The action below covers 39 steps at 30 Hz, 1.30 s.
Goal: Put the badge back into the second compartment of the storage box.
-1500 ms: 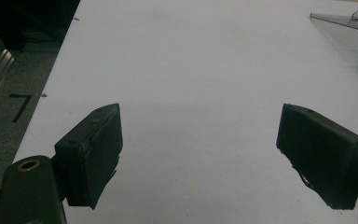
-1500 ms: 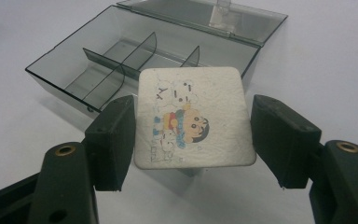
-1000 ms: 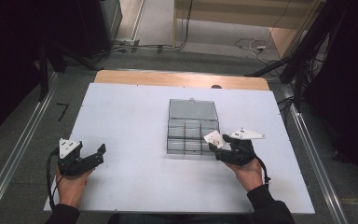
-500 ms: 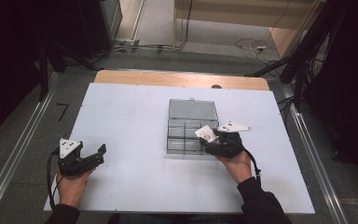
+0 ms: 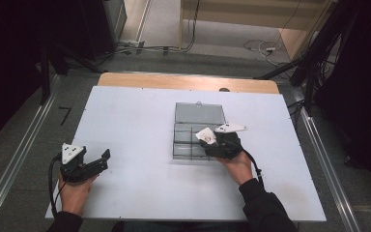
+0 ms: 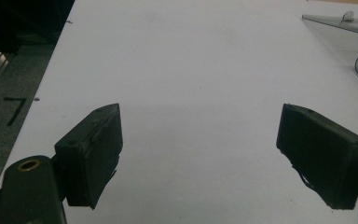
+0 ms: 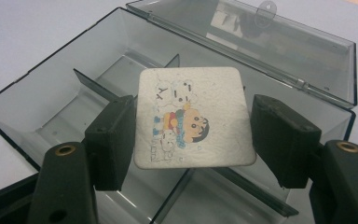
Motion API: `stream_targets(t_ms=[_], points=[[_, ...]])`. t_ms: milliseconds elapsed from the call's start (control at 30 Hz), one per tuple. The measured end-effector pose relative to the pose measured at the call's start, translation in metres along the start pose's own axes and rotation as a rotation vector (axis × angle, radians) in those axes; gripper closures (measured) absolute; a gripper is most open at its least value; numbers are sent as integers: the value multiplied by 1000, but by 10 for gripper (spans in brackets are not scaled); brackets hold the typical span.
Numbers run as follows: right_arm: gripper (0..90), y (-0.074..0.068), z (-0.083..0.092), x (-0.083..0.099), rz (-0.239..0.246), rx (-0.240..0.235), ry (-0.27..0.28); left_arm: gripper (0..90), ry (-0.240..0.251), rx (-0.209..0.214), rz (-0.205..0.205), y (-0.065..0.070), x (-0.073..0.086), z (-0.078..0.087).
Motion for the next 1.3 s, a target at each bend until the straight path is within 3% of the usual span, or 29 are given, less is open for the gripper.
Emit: stream_targets(t_ms=[567, 800, 967, 1033, 1300], points=[[314, -2, -11, -3, 45, 38, -24, 148, -1, 5, -1, 1, 0, 0], [314, -5, -13, -3, 30, 26, -41, 148, -5, 12, 8, 0, 0, -2], [314, -6, -16, -1, 44, 52, -61, 149, -4, 19, 0, 2, 0, -2], [314, -5, -17, -1, 28, 51, -70, 149, 2, 25, 12, 2, 0, -2], [314, -7, -18, -4, 36, 63, -71, 149, 5, 30, 35, 0, 0, -1]])
Point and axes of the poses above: each handheld gripper's, and its own axes: z roughly backward along the jaws, x roughly out of its underside, y roughly to its right, the point moved 7 cm from there along -z, roughly forward along the jaws, and after that the axes turned 12 degrees about x, right-handed, at the moved point
